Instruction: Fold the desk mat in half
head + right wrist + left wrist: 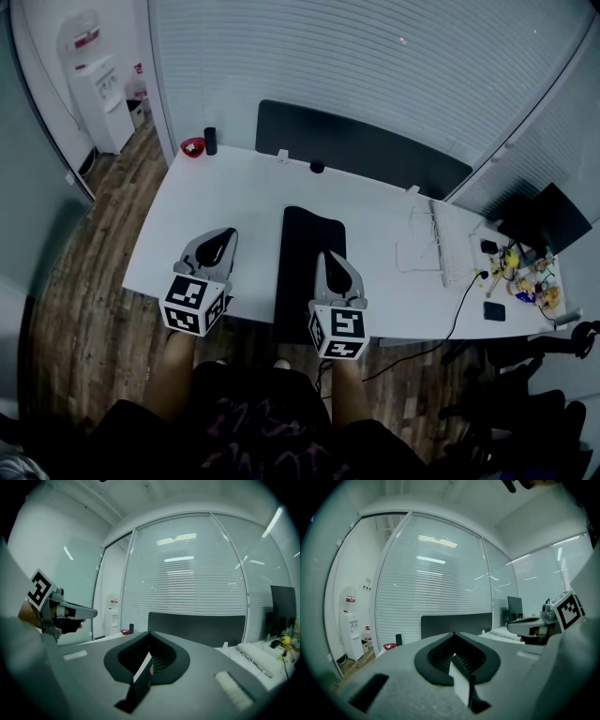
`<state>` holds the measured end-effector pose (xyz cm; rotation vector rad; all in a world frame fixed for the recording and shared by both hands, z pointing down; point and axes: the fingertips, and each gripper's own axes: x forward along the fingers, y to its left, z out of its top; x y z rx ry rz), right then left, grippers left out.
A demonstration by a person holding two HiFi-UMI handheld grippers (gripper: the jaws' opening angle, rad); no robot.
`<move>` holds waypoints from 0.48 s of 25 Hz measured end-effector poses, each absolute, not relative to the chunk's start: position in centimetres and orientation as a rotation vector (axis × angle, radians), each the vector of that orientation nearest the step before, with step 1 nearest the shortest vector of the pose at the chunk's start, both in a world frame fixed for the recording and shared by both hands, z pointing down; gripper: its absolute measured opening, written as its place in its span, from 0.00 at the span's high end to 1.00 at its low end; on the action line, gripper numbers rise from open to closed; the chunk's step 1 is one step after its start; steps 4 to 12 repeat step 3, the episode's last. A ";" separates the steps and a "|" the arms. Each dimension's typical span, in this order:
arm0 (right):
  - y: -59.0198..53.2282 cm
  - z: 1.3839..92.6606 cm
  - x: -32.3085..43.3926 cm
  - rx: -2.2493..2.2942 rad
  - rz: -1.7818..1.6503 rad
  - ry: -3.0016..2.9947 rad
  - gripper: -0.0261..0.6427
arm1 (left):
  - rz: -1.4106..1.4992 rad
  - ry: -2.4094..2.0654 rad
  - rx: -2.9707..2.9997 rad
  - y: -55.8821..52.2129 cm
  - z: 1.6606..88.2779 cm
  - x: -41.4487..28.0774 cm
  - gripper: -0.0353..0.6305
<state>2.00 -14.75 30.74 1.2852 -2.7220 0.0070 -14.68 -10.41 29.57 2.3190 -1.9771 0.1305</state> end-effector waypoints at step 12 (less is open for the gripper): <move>-14.7 30.8 1.7 1.280 0.004 -2.720 0.95 | 0.139 -1.965 2.323 -10.4 29.7 -14.8 0.95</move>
